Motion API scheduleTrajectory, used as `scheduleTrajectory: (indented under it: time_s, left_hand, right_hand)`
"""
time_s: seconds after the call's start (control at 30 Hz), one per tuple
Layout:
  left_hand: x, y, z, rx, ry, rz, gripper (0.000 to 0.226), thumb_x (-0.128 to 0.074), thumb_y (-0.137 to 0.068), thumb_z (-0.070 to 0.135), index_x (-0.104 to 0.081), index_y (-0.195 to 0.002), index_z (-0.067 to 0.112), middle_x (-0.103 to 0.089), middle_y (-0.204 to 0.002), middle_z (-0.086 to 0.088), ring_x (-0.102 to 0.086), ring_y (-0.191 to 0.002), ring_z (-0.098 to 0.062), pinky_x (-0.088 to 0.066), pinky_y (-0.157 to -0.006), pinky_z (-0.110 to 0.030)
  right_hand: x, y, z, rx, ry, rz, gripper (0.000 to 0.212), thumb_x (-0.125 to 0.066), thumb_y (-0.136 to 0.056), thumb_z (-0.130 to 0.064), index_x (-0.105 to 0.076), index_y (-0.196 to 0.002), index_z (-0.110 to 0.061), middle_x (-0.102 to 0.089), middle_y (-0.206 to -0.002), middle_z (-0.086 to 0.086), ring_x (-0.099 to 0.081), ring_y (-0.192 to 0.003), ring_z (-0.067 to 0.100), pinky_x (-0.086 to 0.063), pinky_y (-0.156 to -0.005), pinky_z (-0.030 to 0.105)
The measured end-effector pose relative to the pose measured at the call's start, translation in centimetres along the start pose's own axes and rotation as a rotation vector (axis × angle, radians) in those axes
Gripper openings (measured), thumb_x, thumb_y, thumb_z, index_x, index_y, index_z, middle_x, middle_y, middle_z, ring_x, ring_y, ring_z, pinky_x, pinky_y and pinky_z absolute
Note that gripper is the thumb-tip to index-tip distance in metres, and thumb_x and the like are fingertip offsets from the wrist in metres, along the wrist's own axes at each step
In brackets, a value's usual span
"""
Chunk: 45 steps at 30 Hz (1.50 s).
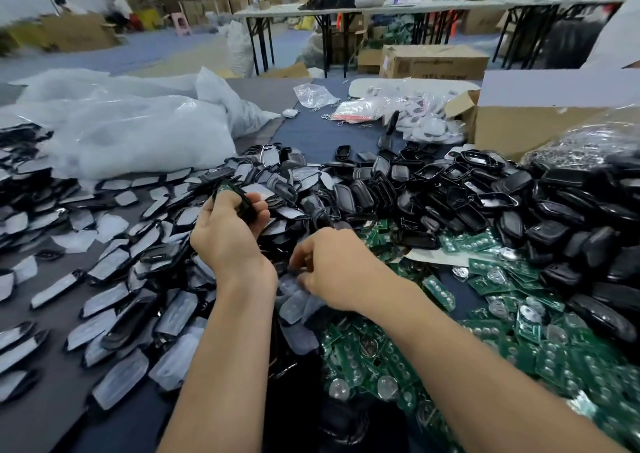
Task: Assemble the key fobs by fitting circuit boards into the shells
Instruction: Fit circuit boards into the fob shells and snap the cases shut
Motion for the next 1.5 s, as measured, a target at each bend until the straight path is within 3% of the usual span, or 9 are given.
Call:
scheduleTrajectory:
  time_s: [0.27,0.47,0.6,0.8,0.93,1.0,1.1,1.3,1.5]
  left_hand:
    - [0.3,-0.4,1.2,-0.014,0.014,0.011,0.005,-0.057,-0.087,0.001,-0.060,-0.092,0.002,-0.066,-0.059,-0.003,-0.059,-0.050,-0.017,-0.050,-0.050,-0.022]
    - [0.7,-0.4,1.7,-0.003,0.014,0.055,0.004,-0.057,-0.087,0.001,-0.059,-0.091,0.002,-0.066,-0.059,-0.005,-0.058,-0.049,-0.018,-0.049,-0.049,-0.022]
    - [0.7,-0.2,1.8,0.010,0.004,0.056,0.007,-0.058,-0.087,0.002,-0.061,-0.094,0.000,-0.067,-0.060,-0.005,-0.058,-0.050,-0.018,-0.050,-0.049,-0.022]
    - [0.7,-0.5,2.2,0.005,0.011,0.048,0.007,-0.058,-0.087,0.003,-0.061,-0.092,0.000,-0.067,-0.063,-0.006,-0.058,-0.050,-0.018,-0.049,-0.048,-0.022]
    - [0.9,-0.6,2.3,0.002,0.014,0.063,0.005,-0.058,-0.086,0.003,-0.060,-0.091,0.001,-0.067,-0.063,-0.006,-0.059,-0.050,-0.018,-0.049,-0.049,-0.022]
    - [1.0,-0.6,2.4,-0.009,0.010,0.071,0.003,-0.058,-0.086,0.003,-0.060,-0.088,0.002,-0.067,-0.062,-0.006,-0.058,-0.050,-0.018,-0.048,-0.049,-0.022]
    - [1.1,-0.9,2.8,-0.026,0.011,0.086,0.007,-0.056,-0.087,0.003,-0.059,-0.080,0.004,-0.066,-0.060,-0.006,-0.057,-0.048,-0.017,-0.046,-0.046,-0.023]
    - [1.4,-1.1,3.3,-0.036,0.020,0.096,0.010,-0.055,-0.087,0.002,-0.059,-0.078,0.005,-0.066,-0.058,-0.005,-0.056,-0.045,-0.016,-0.045,-0.045,-0.022]
    - [1.4,-1.3,3.2,-0.032,0.020,0.096,0.008,-0.055,-0.087,0.002,-0.059,-0.080,0.003,-0.066,-0.058,-0.006,-0.056,-0.046,-0.016,-0.045,-0.045,-0.023]
  right_hand:
    - [0.9,0.3,0.2,-0.031,-0.027,0.187,0.011,-0.072,-0.087,-0.018,-0.076,-0.087,-0.029,-0.068,-0.071,-0.005,-0.065,-0.071,0.018,-0.061,-0.073,0.032]
    - [-0.7,0.8,-1.5,0.038,0.101,0.019,0.016,-0.076,-0.086,-0.032,-0.069,-0.099,-0.028,-0.073,-0.088,0.000,-0.068,-0.083,0.024,-0.059,-0.074,0.036]
    - [0.4,0.9,-0.5,-0.028,0.262,0.123,0.012,-0.074,-0.091,-0.036,-0.072,-0.093,-0.025,-0.055,-0.068,-0.007,-0.062,-0.080,0.025,-0.048,-0.075,0.032]
    - [2.7,1.5,-1.2,-0.136,0.418,0.314,0.017,-0.071,-0.079,-0.016,-0.059,-0.070,-0.023,-0.047,-0.067,-0.006,-0.049,-0.083,0.026,-0.029,-0.083,0.038]
    - [2.3,1.4,-3.6,0.003,0.277,0.274,0.008,-0.070,-0.085,-0.024,-0.077,-0.090,-0.022,-0.069,-0.088,-0.001,-0.061,-0.091,0.025,-0.046,-0.093,0.037]
    - [0.9,1.4,-4.0,0.012,0.136,0.115,0.012,-0.071,-0.089,-0.033,-0.077,-0.088,-0.023,-0.072,-0.084,0.002,-0.067,-0.084,0.027,-0.054,-0.082,0.034]
    - [-1.4,1.4,-4.1,0.015,0.129,0.023,0.030,-0.070,-0.089,-0.048,-0.071,-0.088,-0.018,-0.062,-0.075,0.001,-0.064,-0.082,0.030,-0.046,-0.077,0.035]
    - [-4.0,1.8,-5.8,0.041,0.275,0.140,0.042,-0.065,-0.091,-0.032,-0.033,-0.066,-0.020,-0.032,-0.065,-0.003,-0.039,-0.068,0.029,-0.020,-0.078,0.040]
    - [-4.0,2.0,-3.8,-0.149,-0.141,0.103,0.019,-0.078,-0.080,-0.038,-0.067,-0.081,-0.023,-0.072,-0.089,0.001,-0.066,-0.091,0.029,-0.051,-0.085,0.036]
Point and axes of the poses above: each hand's wrist, its own y-axis away from the middle knuckle, its own x-axis out of the back of the hand, z = x × y, the point moved 6 cm from there along -y, towards the middle knuckle
